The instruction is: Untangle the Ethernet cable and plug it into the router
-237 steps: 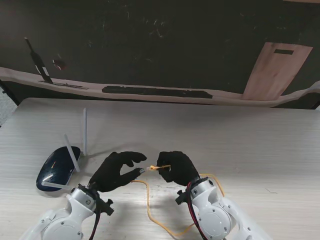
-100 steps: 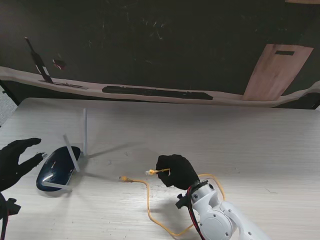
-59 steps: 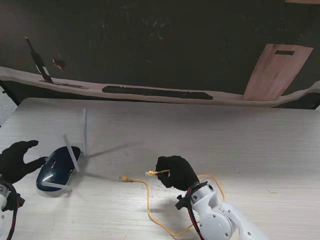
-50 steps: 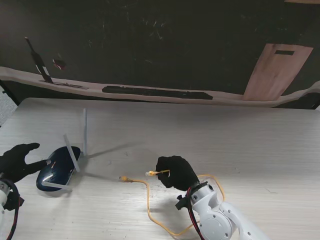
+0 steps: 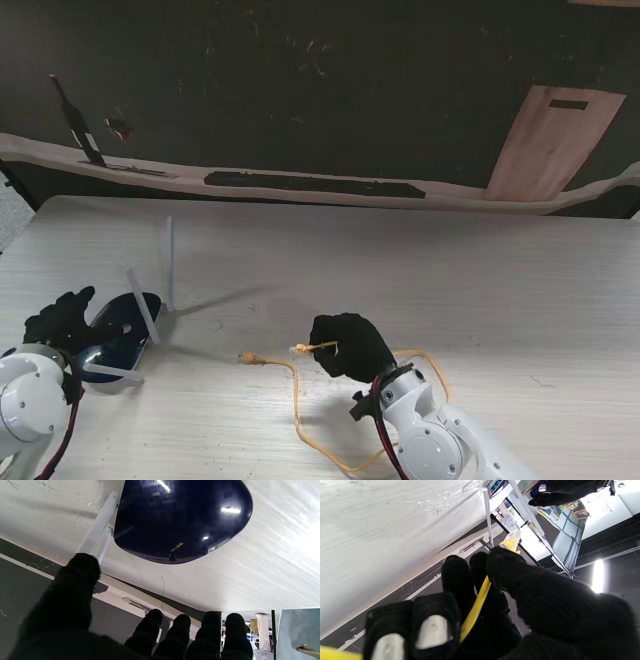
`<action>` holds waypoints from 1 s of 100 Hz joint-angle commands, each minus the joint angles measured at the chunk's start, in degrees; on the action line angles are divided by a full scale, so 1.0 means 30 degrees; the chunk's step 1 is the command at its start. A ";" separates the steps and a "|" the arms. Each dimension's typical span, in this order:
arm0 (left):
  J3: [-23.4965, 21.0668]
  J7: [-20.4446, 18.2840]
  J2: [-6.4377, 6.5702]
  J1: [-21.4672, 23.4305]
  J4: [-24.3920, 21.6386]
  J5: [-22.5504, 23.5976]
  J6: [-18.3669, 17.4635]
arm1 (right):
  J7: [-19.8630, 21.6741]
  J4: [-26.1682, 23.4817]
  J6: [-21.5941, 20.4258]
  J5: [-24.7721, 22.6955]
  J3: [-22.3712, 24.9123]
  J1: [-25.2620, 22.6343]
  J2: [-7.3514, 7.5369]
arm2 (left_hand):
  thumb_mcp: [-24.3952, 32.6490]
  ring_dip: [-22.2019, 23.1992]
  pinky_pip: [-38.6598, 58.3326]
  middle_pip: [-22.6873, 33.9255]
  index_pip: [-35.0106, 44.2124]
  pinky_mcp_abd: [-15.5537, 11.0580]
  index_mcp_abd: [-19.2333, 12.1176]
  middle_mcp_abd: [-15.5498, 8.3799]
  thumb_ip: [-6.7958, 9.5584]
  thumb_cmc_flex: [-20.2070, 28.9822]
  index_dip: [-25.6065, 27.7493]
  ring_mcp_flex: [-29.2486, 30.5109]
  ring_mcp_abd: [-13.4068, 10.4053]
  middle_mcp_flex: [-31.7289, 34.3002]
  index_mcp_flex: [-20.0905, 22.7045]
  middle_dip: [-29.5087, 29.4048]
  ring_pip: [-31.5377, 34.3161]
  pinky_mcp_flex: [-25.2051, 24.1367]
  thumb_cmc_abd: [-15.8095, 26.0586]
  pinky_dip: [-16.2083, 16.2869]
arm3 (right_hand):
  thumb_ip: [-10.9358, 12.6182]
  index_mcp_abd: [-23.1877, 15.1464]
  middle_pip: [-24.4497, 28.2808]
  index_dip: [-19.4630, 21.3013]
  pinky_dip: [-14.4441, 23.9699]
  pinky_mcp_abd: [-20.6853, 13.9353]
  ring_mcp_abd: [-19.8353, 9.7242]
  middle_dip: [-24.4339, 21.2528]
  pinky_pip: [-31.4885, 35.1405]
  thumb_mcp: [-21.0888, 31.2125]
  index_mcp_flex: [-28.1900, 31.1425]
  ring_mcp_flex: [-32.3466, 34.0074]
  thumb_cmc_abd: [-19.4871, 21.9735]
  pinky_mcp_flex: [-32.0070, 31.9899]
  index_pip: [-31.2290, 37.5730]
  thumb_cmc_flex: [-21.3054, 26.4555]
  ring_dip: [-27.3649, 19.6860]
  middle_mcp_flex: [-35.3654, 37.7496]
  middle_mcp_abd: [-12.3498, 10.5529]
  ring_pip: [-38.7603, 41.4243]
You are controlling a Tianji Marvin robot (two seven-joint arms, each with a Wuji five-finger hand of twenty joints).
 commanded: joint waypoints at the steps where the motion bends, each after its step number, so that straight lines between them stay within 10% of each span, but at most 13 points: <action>1: 0.0249 -0.0522 -0.0049 -0.0145 0.0168 0.0091 0.0169 | 0.0344 -0.0076 -0.0108 -0.0012 -0.0024 -0.0062 0.0032 | 0.1027 -0.0438 -0.0506 -0.0598 -0.0721 -0.0483 0.0434 0.0594 -0.0610 -0.1111 -0.0488 -0.0933 0.0068 -0.0777 -0.0793 -0.0709 -0.0501 -0.0132 -0.0681 -0.0113 | 0.0344 -0.0315 0.2053 -0.0012 0.0317 -0.4805 -0.1433 0.0266 0.4221 0.0573 0.1084 -0.0155 0.0348 0.0598 0.0660 0.0847 0.0562 0.2402 0.3639 0.2296; 47: 0.1471 -0.1124 0.0173 -0.1155 0.1305 0.1721 0.0834 | 0.0719 -0.0090 0.0137 0.0107 -0.0267 0.0144 0.0077 | 0.3818 -0.1365 -0.1001 -0.1706 -0.1268 -0.0060 0.0471 0.0938 -0.1338 -0.3226 -0.0847 -0.1187 0.0342 -0.1575 -0.1492 -0.1672 -0.1214 -0.0273 -0.1673 -0.0947 | 0.0322 -0.0229 0.2047 -0.0181 0.0386 -0.4741 -0.1381 0.0298 0.4221 0.0584 0.1096 -0.0159 0.0426 0.0597 0.0731 0.0851 0.0596 0.2383 0.3650 0.2321; 67: 0.1672 -0.2323 0.0402 -0.1504 0.1797 0.2146 0.0656 | 0.0863 -0.0066 0.0374 0.0154 -0.0449 0.0293 0.0085 | 0.2489 -0.1463 -0.1653 -0.1954 -0.1644 0.0014 0.0178 0.0571 -0.0180 -0.1669 -0.1154 -0.1267 0.0058 -0.1716 -0.1694 -0.1874 -0.1534 -0.0336 -0.1778 -0.1049 | 0.0327 -0.0190 0.2079 -0.0202 0.0388 -0.4742 -0.1385 0.0322 0.4221 0.0579 0.1060 -0.0159 0.0438 0.0597 0.0739 0.0861 0.0602 0.2375 0.3640 0.2317; 100: 0.2451 -0.2386 0.0476 -0.1855 0.2436 0.3394 0.0236 | 0.1167 -0.0011 0.0861 0.0183 -0.0780 0.0542 0.0119 | 0.3647 -0.1367 -0.2354 -0.1853 -0.1829 0.0119 0.0073 0.0506 -0.0933 -0.3127 -0.1465 -0.1157 0.0146 -0.1658 -0.1722 -0.1958 -0.1494 -0.0280 -0.1882 -0.1018 | 0.0329 -0.0159 0.2085 -0.0205 0.0394 -0.4727 -0.1412 0.0338 0.4221 0.0562 0.1027 -0.0156 0.0490 0.0596 0.0756 0.0861 0.0608 0.2356 0.3670 0.2313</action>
